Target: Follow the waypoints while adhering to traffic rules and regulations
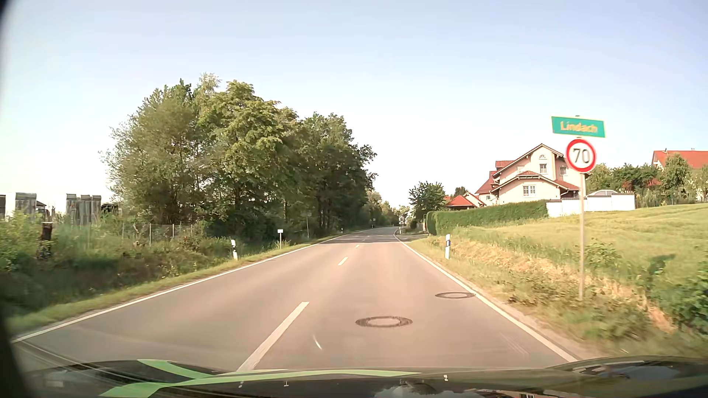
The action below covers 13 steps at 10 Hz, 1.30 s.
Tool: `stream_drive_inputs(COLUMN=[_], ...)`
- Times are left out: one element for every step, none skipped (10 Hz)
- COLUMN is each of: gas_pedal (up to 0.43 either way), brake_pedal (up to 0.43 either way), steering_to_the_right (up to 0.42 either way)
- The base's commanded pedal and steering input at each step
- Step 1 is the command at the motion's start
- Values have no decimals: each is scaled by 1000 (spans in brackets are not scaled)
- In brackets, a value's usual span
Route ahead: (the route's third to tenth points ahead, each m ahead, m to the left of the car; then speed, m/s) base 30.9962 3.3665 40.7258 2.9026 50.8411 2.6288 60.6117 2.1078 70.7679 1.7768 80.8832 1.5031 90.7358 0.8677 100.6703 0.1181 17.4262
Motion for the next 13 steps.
stream_drive_inputs(gas_pedal=[47,67,98,130,157,169,177,177,177,169,150,118,118], brake_pedal=[0,0,0,0,0,0,0,0,0,0,0,0,0], steering_to_the_right=[0,0,0,0,0,0,0,0,0,0,0,0,0])
